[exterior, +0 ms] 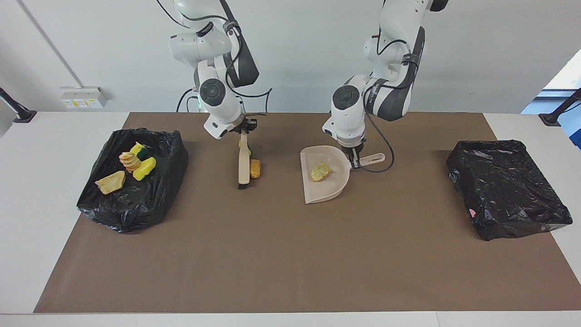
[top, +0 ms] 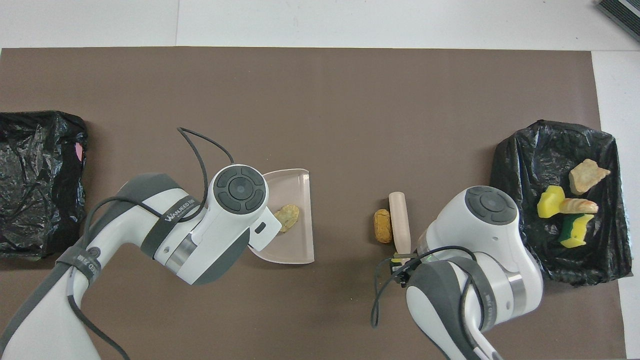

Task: Sweep and dump trash in bin
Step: 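Sweep the remaining crust and sponge into the dustpan with the right gripper's brush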

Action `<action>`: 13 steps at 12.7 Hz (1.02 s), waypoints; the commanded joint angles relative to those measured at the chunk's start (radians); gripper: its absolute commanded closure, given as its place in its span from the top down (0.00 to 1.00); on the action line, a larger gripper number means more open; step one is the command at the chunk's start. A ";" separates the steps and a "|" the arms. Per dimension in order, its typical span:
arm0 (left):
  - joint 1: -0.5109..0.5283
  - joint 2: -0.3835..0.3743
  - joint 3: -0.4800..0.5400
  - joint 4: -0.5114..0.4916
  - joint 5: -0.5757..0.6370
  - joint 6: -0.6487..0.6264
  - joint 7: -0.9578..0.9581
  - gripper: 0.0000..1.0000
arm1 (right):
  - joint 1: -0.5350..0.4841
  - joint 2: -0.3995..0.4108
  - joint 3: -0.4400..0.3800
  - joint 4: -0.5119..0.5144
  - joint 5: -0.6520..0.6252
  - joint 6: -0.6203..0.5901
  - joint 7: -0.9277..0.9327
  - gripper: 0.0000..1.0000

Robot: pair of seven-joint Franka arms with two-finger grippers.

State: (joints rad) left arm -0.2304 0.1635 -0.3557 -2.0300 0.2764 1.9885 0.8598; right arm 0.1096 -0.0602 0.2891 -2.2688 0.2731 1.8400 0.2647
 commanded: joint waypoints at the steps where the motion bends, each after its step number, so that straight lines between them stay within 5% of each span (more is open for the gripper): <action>1: -0.003 -0.048 -0.002 -0.070 -0.017 0.023 0.005 0.00 | 0.027 0.042 0.002 0.047 0.061 -0.005 0.015 0.00; 8: -0.009 -0.061 0.000 -0.091 -0.023 0.041 0.005 0.00 | 0.192 0.189 0.002 0.184 0.293 0.111 0.024 0.00; 13: -0.009 -0.070 -0.002 -0.108 -0.025 0.047 0.007 0.00 | 0.196 0.223 0.002 0.270 0.345 0.099 0.039 0.00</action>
State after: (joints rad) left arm -0.2313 0.1337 -0.3606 -2.0846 0.2713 2.0154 0.8579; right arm 0.3108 0.1474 0.2898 -2.0403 0.5891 1.9586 0.2895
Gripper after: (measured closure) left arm 0.678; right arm 0.740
